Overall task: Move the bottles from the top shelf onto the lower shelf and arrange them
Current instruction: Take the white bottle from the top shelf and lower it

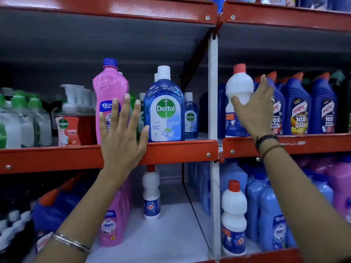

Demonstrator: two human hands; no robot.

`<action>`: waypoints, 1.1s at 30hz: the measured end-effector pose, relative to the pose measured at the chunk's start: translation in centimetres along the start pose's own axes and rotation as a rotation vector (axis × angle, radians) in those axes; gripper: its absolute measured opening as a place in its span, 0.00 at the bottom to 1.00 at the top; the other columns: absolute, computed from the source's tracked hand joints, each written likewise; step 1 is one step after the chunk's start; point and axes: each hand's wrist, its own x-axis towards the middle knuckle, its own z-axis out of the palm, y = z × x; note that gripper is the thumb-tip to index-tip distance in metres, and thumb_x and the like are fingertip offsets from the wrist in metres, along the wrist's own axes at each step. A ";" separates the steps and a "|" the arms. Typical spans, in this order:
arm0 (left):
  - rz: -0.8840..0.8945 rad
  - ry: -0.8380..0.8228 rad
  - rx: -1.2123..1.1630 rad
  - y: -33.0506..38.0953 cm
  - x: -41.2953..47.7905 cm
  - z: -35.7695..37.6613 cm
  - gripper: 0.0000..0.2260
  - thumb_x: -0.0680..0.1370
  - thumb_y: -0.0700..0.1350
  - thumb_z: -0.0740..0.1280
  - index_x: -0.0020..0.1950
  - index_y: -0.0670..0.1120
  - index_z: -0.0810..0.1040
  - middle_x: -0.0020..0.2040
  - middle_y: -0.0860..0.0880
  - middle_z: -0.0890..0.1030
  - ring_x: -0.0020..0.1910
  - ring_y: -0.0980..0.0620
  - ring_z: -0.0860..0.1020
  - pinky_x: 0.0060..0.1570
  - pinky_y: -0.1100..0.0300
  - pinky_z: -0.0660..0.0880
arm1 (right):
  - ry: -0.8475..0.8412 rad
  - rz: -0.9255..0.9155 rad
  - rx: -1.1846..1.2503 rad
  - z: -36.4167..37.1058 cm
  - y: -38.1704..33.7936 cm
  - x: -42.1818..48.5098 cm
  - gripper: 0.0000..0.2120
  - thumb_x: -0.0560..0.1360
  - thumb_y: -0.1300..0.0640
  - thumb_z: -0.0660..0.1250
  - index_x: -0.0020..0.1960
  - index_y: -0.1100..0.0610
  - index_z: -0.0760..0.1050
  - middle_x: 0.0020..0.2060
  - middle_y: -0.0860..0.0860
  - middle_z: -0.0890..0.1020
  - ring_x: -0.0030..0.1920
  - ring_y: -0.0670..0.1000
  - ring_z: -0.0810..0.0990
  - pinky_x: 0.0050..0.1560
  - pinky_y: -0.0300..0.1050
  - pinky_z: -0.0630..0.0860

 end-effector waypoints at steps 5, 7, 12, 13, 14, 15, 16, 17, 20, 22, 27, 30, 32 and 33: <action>0.012 0.003 0.108 0.0 -0.1 0.2 0.25 0.81 0.56 0.51 0.77 0.51 0.59 0.79 0.48 0.56 0.79 0.46 0.51 0.75 0.48 0.39 | -0.205 0.138 -0.028 0.1 0.3 1.5 0.38 0.68 0.40 0.68 0.68 0.61 0.59 0.62 0.63 0.74 0.60 0.66 0.73 0.49 0.54 0.70; 0.004 -0.001 0.113 -0.3 -0.4 0.2 0.25 0.81 0.56 0.51 0.77 0.51 0.59 0.79 0.48 0.56 0.79 0.46 0.51 0.75 0.47 0.39 | -0.194 0.140 -0.013 -0.1 0.1 1.3 0.37 0.67 0.39 0.69 0.65 0.61 0.63 0.61 0.62 0.75 0.58 0.64 0.74 0.47 0.53 0.69; 0.018 -0.005 0.106 -1.4 -1.1 0.1 0.24 0.81 0.57 0.50 0.77 0.55 0.60 0.80 0.50 0.54 0.79 0.46 0.51 0.74 0.40 0.45 | -0.065 0.134 0.030 -2.2 -0.8 0.1 0.36 0.65 0.41 0.72 0.63 0.60 0.64 0.60 0.59 0.77 0.58 0.62 0.76 0.46 0.48 0.67; 0.024 -0.007 0.107 -1.6 -1.2 0.0 0.24 0.81 0.57 0.50 0.77 0.56 0.59 0.80 0.51 0.54 0.79 0.46 0.51 0.74 0.39 0.46 | -0.038 0.146 0.055 -2.6 -0.9 -0.4 0.36 0.65 0.42 0.73 0.64 0.60 0.64 0.60 0.58 0.76 0.58 0.61 0.76 0.46 0.47 0.66; 0.024 -0.010 0.103 -1.8 -1.3 -0.1 0.24 0.81 0.57 0.50 0.77 0.56 0.59 0.80 0.52 0.54 0.79 0.47 0.51 0.74 0.39 0.46 | -0.009 0.163 0.089 -2.9 -1.0 -0.9 0.37 0.65 0.42 0.73 0.64 0.60 0.63 0.61 0.57 0.76 0.59 0.61 0.76 0.46 0.46 0.66; 0.026 -0.009 0.100 -1.9 -1.3 -0.1 0.24 0.80 0.57 0.50 0.77 0.57 0.59 0.80 0.52 0.53 0.79 0.47 0.51 0.74 0.38 0.47 | 0.026 0.180 0.129 -3.1 -1.1 -1.5 0.37 0.64 0.42 0.73 0.64 0.59 0.63 0.61 0.56 0.76 0.59 0.60 0.76 0.48 0.45 0.66; 0.027 -0.005 0.095 -2.1 -1.4 0.0 0.24 0.80 0.57 0.50 0.77 0.57 0.59 0.80 0.52 0.53 0.79 0.47 0.51 0.74 0.38 0.47 | 0.065 0.195 0.159 -3.2 -1.2 -2.0 0.38 0.63 0.41 0.74 0.63 0.59 0.63 0.61 0.55 0.77 0.59 0.59 0.76 0.50 0.46 0.68; 0.029 -0.002 0.093 -2.1 -1.4 0.0 0.24 0.80 0.57 0.50 0.77 0.57 0.59 0.80 0.52 0.53 0.79 0.47 0.51 0.74 0.38 0.48 | 0.107 0.200 0.193 -3.3 -1.3 -2.5 0.39 0.62 0.40 0.74 0.63 0.58 0.63 0.60 0.54 0.77 0.59 0.59 0.77 0.53 0.48 0.71; 0.029 -0.006 0.085 -2.2 -1.4 0.0 0.24 0.81 0.57 0.51 0.77 0.57 0.58 0.80 0.52 0.53 0.79 0.46 0.51 0.74 0.38 0.48 | 0.225 0.203 0.283 -4.0 -2.0 -3.6 0.40 0.61 0.38 0.74 0.63 0.58 0.63 0.58 0.52 0.78 0.56 0.56 0.79 0.55 0.50 0.76; 0.031 -0.003 0.077 -2.2 -1.4 0.0 0.24 0.80 0.57 0.51 0.77 0.56 0.58 0.80 0.52 0.53 0.79 0.46 0.51 0.74 0.38 0.48 | 0.250 0.221 0.333 -4.8 -2.6 -3.7 0.39 0.62 0.39 0.74 0.63 0.59 0.63 0.58 0.51 0.79 0.55 0.53 0.79 0.48 0.37 0.71; 0.036 0.001 0.060 -2.2 -1.4 0.0 0.24 0.81 0.57 0.51 0.77 0.56 0.59 0.80 0.51 0.54 0.79 0.46 0.51 0.74 0.39 0.48 | 0.153 0.255 0.429 -6.9 -3.2 -4.7 0.36 0.62 0.38 0.74 0.61 0.56 0.66 0.50 0.44 0.76 0.47 0.46 0.73 0.36 0.22 0.63; 0.036 -0.008 0.054 -2.4 -1.6 -0.1 0.24 0.81 0.57 0.51 0.77 0.55 0.58 0.80 0.51 0.54 0.79 0.46 0.51 0.74 0.40 0.48 | 0.106 0.261 0.438 -6.6 -3.2 -7.1 0.34 0.58 0.37 0.75 0.57 0.52 0.68 0.44 0.39 0.76 0.47 0.46 0.76 0.55 0.42 0.73; 0.031 -0.019 0.052 -2.7 -1.8 -0.1 0.24 0.81 0.57 0.50 0.78 0.55 0.57 0.80 0.51 0.54 0.79 0.47 0.51 0.75 0.40 0.48 | 0.048 0.269 0.470 -5.8 -3.1 -9.2 0.33 0.55 0.36 0.75 0.53 0.49 0.68 0.43 0.40 0.77 0.46 0.47 0.78 0.57 0.53 0.75; 0.027 -0.025 0.051 -2.8 -1.8 -0.2 0.25 0.81 0.57 0.50 0.78 0.55 0.56 0.80 0.51 0.53 0.79 0.47 0.50 0.75 0.40 0.48 | 0.011 0.276 0.505 -5.2 -2.9 -10.3 0.33 0.54 0.36 0.75 0.51 0.48 0.68 0.44 0.40 0.78 0.46 0.47 0.79 0.56 0.55 0.76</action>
